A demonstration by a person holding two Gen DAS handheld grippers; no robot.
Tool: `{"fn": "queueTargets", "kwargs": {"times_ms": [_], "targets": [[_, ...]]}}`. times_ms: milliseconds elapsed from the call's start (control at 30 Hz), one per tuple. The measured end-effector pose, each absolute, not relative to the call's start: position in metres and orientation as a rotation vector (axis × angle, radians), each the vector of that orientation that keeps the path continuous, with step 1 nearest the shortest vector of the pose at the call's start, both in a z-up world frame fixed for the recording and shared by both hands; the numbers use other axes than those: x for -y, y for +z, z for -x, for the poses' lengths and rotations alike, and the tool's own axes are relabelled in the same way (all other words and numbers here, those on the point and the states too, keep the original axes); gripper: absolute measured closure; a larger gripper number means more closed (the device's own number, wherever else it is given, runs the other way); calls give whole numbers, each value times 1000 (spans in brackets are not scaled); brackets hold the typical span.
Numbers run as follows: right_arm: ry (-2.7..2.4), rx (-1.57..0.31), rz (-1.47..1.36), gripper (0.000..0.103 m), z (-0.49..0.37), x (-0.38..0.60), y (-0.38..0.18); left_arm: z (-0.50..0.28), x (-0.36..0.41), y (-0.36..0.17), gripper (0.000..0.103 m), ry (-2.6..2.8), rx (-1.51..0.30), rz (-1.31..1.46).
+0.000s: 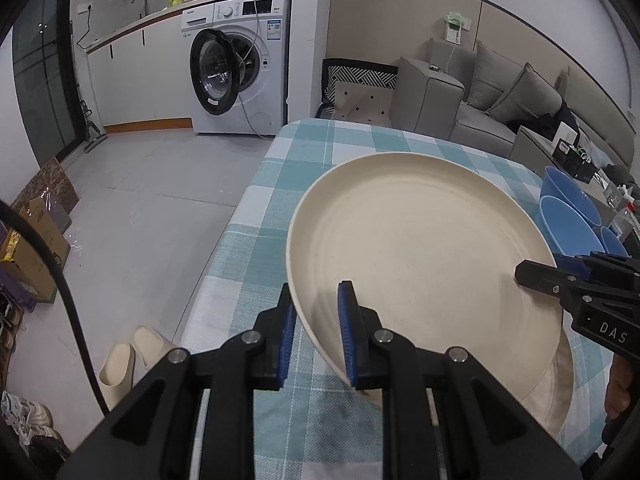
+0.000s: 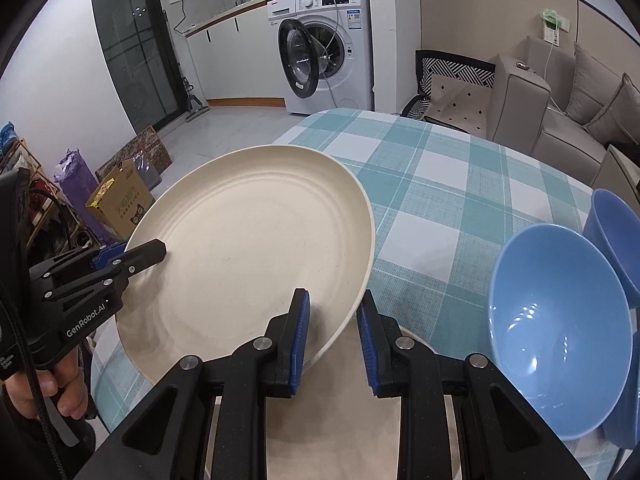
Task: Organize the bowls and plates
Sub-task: 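Carry the held plate with both grippers over the stacked cream plates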
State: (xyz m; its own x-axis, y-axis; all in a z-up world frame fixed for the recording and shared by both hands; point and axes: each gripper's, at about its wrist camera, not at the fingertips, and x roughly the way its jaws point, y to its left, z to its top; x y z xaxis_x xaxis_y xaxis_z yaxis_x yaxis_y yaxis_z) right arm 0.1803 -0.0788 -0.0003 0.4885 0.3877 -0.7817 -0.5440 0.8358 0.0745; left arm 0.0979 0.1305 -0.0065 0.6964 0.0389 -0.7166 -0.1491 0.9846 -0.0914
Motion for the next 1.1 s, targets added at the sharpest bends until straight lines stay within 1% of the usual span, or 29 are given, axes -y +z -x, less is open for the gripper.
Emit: {"fn": "queueTargets", "kwargs": {"times_ms": [633, 1100], "targets": [[552, -876, 136, 78, -160, 123, 5, -79, -91, 1, 84, 58, -778, 93], [540, -882, 112, 78, -140, 153, -1, -64, -65, -4, 84, 28, -792, 57]]}}
